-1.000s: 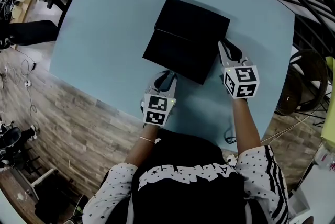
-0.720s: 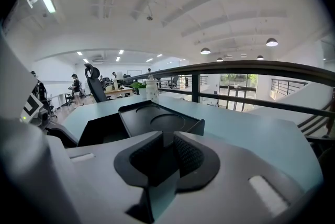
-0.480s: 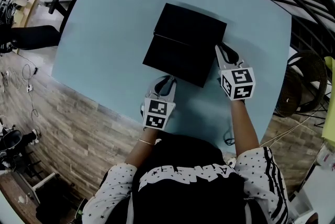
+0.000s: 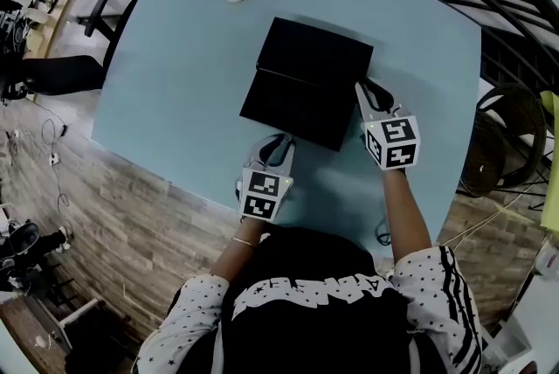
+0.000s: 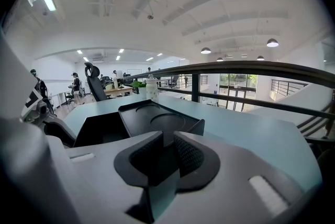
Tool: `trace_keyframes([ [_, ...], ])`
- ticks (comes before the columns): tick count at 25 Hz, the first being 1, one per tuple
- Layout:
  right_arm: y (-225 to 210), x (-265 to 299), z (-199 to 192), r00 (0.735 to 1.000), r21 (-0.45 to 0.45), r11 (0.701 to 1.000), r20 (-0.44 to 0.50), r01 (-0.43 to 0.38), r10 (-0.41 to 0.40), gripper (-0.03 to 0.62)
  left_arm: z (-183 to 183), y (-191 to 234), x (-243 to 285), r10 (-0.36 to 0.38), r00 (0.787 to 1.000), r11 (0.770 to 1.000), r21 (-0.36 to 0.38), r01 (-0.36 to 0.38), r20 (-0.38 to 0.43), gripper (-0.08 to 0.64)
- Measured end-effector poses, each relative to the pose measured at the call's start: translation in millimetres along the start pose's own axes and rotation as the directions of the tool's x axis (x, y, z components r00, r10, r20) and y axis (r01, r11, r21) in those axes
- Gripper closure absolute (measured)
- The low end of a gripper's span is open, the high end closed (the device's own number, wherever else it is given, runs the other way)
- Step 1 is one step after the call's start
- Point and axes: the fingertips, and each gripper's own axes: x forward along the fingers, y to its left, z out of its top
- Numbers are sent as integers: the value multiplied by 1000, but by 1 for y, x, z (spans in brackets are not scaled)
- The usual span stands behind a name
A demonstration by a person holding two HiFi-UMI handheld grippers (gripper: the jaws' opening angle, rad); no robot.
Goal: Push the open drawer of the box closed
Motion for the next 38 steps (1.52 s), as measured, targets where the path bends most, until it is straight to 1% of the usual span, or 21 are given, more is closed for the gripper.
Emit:
trace_keyframes([
  [7,-1,-1,0,1000,13,1000,2,0,0,543,3,-3,3,-17,1000,1000,14,17,-11,560],
  [22,-2,-1,1,1000,-1,1000,-12,10,-10,545,10,-3,14,-53,998,998,37,55,-34,560],
  [38,-3,0,1,999,-5,1000,-24,21,-21,546,21,-1,29,-79,996,995,63,82,-36,560],
])
